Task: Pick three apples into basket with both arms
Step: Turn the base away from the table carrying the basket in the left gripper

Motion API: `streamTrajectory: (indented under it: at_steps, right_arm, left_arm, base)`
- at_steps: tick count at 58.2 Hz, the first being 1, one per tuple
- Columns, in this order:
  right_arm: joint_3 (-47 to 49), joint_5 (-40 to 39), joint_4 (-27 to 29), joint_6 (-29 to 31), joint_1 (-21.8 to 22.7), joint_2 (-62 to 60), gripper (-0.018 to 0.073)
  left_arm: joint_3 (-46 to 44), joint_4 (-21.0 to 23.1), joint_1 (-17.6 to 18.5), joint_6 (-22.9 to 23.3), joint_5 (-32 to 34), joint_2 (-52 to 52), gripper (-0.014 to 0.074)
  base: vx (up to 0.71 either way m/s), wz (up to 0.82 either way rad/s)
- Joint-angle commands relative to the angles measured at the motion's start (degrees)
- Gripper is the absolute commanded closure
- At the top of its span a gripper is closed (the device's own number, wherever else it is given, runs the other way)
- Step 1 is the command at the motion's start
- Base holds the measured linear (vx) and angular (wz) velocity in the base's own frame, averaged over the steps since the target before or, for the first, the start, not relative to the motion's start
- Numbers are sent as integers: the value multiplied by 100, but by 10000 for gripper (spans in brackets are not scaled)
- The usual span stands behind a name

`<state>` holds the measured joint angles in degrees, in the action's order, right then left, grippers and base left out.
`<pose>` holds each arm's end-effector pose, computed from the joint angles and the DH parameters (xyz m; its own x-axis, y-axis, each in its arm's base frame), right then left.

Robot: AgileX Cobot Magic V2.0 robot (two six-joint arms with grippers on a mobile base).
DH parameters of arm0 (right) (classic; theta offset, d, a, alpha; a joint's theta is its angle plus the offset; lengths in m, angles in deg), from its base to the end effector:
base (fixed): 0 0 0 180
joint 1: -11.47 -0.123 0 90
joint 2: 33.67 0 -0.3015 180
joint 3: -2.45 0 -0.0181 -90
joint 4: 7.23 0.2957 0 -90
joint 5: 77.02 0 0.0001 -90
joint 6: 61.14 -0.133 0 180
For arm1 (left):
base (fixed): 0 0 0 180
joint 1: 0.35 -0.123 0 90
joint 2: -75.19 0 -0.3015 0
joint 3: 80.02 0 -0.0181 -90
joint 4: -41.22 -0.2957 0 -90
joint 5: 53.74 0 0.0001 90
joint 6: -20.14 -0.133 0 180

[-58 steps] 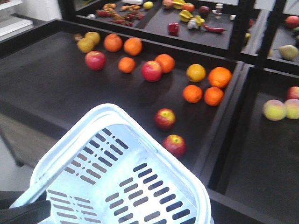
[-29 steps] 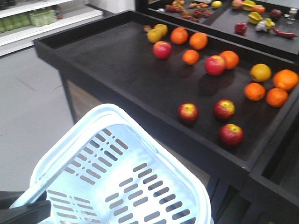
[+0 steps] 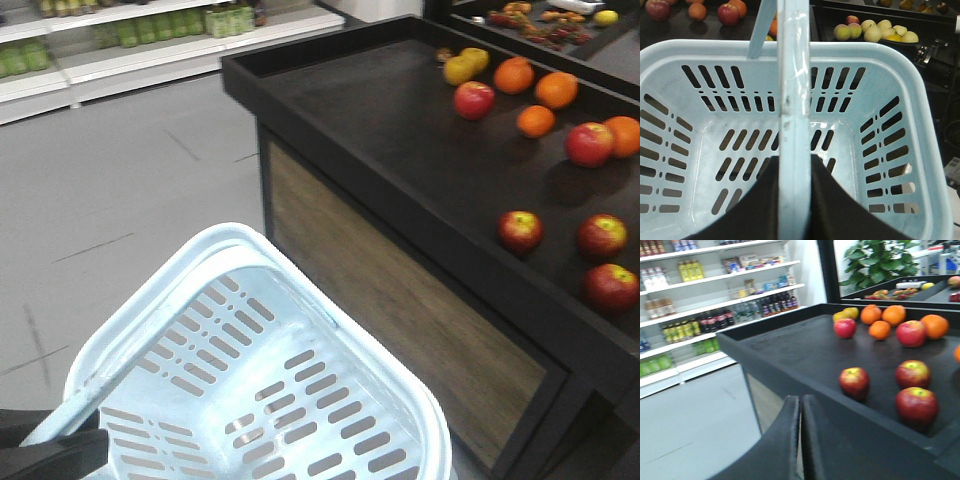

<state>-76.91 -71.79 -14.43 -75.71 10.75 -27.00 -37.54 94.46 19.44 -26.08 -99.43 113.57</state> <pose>0.1272 0.0001 0.1936 -0.0212 0.1285 -0.9915 0.0016 0.9917 0.1285 0.1185 -0.1237 0.3335 -0.3151 0.1611 -0.9353 0.7947 0.5835 -0.1672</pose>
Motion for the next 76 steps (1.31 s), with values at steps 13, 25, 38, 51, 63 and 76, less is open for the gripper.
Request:
streamTrajectory:
  at_steps: [13,25,38,51,63,76]
  right_arm:
    - [-66,-426,-61,45,25,-65,564]
    - [-66,-431,-61,45,25,-65,564]
    - [-66,-431,-61,45,25,-65,564]
    - [-66,-431,-61,45,25,-65,564]
    - [-66,-431,-61,45,25,-65,564]
    - [-66,-431,-61,45,25,-65,564]
  left_arm:
    - [-156,398,35,37,377,-5,602]
    - [-156,398,35,37,377,-5,602]
    - [-156,398,35,37,377,-5,602]
    - [-156,398,35,37,377,-5,602]
    - [-156,398,35,37,377,-5,602]
    - [-156,398,35,37,377,-5,602]
  base:
    - [-17,44]
    - [-15,38]
    - [-12,33]
    - [-8,30]
    - [-3,27]
    - [1,27]
